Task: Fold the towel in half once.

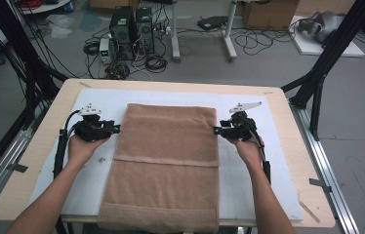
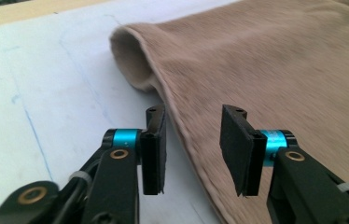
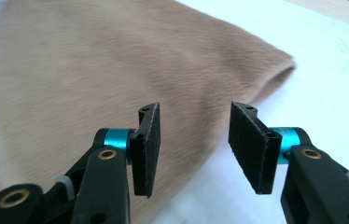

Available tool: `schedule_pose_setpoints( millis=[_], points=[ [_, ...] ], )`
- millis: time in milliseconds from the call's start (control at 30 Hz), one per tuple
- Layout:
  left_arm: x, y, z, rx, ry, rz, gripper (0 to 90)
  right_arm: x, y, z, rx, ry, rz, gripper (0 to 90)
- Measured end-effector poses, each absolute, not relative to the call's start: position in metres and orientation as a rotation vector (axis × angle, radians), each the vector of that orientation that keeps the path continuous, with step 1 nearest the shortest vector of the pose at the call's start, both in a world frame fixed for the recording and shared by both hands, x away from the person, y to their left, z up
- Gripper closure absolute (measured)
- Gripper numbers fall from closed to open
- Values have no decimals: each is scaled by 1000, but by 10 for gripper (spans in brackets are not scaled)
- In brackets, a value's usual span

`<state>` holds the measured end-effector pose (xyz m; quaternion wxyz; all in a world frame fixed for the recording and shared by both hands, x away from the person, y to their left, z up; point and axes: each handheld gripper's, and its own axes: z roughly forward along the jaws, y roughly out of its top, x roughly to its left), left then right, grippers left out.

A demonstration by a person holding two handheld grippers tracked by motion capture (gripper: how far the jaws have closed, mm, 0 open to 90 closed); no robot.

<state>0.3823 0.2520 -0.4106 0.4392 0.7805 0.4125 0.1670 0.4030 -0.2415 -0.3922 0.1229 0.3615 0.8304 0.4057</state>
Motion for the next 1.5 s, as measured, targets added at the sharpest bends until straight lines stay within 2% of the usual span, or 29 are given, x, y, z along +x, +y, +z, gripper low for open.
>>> schedule_pose_setpoints(
  millis=[200, 367, 467, 533, 633, 700, 733, 867, 1267, 1500],
  points=[
    [355, 245, -421, 1997, 949, 378, 575, 367, -232, -402, 952, 2496, 1203, 508],
    [346, 234, -429, 2069, 894, 339, 590, 350, -227, -418, 926, 2521, 1202, 506],
    [345, 227, -432, 2118, 858, 306, 616, 346, -226, -427, 924, 2554, 1178, 540],
    [345, 223, -436, 2173, 856, 298, 636, 346, -224, -433, 925, 2587, 1162, 587],
    [342, 222, -441, 2155, 854, 323, 688, 345, -220, -440, 900, 2601, 1123, 657],
    [340, 224, -443, 2122, 855, 305, 792, 345, -221, -441, 897, 2598, 1133, 717],
    [340, 224, -443, 2114, 853, 309, 822, 346, -221, -441, 898, 2608, 1144, 775],
    [338, 224, -442, 2116, 844, 316, 858, 348, -222, -441, 882, 2626, 1169, 848],
    [321, 238, -420, 2036, 825, 264, 859, 334, -226, -412, 813, 2609, 1272, 851],
    [305, 249, -403, 2005, 796, 276, 859, 323, -226, -388, 751, 2607, 1352, 850]
  ],
)
